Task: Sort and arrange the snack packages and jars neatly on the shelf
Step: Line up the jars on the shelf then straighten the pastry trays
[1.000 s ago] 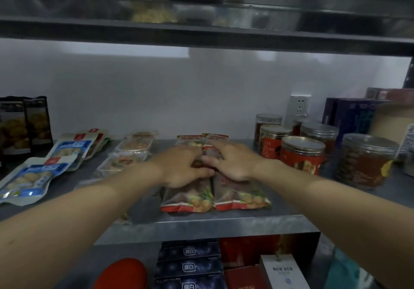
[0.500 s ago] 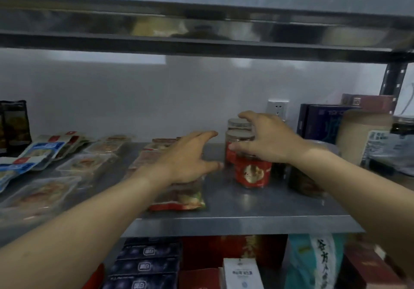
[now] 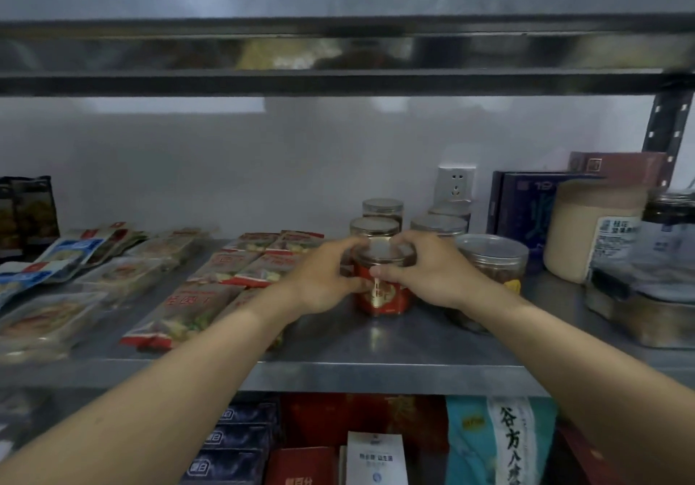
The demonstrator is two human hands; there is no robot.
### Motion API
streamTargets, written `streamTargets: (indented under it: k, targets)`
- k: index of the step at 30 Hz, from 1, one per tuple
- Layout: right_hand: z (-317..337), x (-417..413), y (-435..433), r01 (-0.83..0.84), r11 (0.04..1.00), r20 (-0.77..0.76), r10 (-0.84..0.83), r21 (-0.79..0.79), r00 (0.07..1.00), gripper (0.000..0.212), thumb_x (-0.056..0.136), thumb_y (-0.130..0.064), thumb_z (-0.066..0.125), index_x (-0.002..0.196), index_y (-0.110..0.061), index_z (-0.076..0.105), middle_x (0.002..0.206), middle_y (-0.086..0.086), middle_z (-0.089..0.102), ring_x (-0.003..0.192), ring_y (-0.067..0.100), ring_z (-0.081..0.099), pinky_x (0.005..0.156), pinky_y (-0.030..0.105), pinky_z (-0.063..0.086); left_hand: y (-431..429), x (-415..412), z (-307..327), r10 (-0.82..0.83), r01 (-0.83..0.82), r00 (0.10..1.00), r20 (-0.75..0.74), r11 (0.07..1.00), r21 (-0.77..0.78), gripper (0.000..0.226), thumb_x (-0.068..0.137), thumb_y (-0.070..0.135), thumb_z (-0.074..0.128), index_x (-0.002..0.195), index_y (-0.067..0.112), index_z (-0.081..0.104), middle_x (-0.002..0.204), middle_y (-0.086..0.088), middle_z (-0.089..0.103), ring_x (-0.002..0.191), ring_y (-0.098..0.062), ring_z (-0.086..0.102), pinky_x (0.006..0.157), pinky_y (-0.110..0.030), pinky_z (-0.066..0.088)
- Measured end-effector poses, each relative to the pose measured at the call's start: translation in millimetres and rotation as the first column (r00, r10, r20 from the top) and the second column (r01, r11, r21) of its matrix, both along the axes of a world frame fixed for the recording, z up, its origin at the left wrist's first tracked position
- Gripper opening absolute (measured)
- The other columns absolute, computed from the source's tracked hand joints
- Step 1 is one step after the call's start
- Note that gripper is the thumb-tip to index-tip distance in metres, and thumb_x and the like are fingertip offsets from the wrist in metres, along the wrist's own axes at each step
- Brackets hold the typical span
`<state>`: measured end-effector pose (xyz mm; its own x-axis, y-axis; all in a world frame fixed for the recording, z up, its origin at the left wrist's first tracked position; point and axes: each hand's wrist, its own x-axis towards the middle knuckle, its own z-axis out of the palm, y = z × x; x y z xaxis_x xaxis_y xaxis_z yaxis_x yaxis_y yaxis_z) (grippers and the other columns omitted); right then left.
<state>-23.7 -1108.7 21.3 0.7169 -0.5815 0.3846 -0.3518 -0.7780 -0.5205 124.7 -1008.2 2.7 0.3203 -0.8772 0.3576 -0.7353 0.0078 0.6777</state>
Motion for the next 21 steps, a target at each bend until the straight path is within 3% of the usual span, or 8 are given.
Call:
streamTargets:
  k: [5, 14, 21]
  targets:
    - [-6.9, -2.5, 1.6, -0.078, 0.994, 0.085, 0.072, 0.073, 0.994, 0.041, 0.077, -0.038, 0.079, 0.110, -0.024, 0.059, 0.104, -0.011, 0.060, 0.097, 0.006, 0.056, 0.071, 0.012, 0.043, 3.5, 2.0, -1.1, -0.003, 0.004, 0.999, 0.035, 1.000, -0.031, 0.053, 0.078, 0.016, 0.077, 0.126, 0.025, 0.055, 0.119, 0.006, 0.061, 0.110, -0.013, 0.057, 0.097, -0.039, 0.049]
    - [-10.5, -5.1, 6.4, -0.144, 0.986, 0.129, 0.132, 0.083, 0.983, 0.045, 0.075, -0.038, 0.080, 0.110, -0.018, 0.062, 0.104, -0.011, 0.059, 0.101, 0.007, 0.056, 0.090, 0.028, 0.049, 13.3, 8.2, -4.5, -0.019, 0.027, 0.994, 0.109, 0.997, -0.073, 0.043, 0.079, 0.021, 0.075, 0.118, 0.026, 0.058, 0.112, 0.010, 0.061, 0.103, -0.010, 0.057, 0.090, -0.040, 0.052]
    - [-11.9, -6.4, 6.3, -0.157, 0.983, 0.124, 0.145, 0.095, 0.982, 0.047, 0.076, -0.039, 0.078, 0.115, -0.020, 0.060, 0.107, -0.011, 0.058, 0.100, 0.005, 0.055, 0.084, 0.020, 0.048, 13.9, 9.0, -8.0, -0.013, 0.022, 0.995, 0.100, 0.996, -0.090, 0.042, 0.079, 0.023, 0.075, 0.117, 0.025, 0.058, 0.116, 0.008, 0.060, 0.108, -0.013, 0.057, 0.093, -0.042, 0.050]
